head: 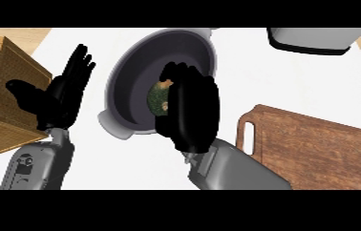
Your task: Pick the squash from the cutting board and place it in the pot
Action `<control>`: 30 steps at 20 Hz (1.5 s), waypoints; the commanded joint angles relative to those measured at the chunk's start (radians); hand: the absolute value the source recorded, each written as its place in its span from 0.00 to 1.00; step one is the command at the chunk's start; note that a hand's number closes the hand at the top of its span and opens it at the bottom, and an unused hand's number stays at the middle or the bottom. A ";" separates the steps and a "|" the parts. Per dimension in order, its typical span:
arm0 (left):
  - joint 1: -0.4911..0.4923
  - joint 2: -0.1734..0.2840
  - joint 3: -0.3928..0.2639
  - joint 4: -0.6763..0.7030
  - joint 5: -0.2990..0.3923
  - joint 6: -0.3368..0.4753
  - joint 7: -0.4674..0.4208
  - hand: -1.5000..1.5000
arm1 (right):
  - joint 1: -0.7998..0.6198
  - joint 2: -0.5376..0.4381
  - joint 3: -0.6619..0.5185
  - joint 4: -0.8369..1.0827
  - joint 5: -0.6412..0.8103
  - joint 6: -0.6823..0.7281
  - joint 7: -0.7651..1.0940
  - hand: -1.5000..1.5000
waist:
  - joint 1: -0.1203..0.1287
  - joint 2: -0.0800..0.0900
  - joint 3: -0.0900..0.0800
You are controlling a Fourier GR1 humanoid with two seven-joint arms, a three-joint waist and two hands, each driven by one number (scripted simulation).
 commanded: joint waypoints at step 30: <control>-0.015 0.038 0.075 0.035 0.004 0.006 -0.039 0.50 | -0.245 0.005 -0.017 0.554 0.194 -0.175 0.400 1.00 | -0.057 0.029 0.005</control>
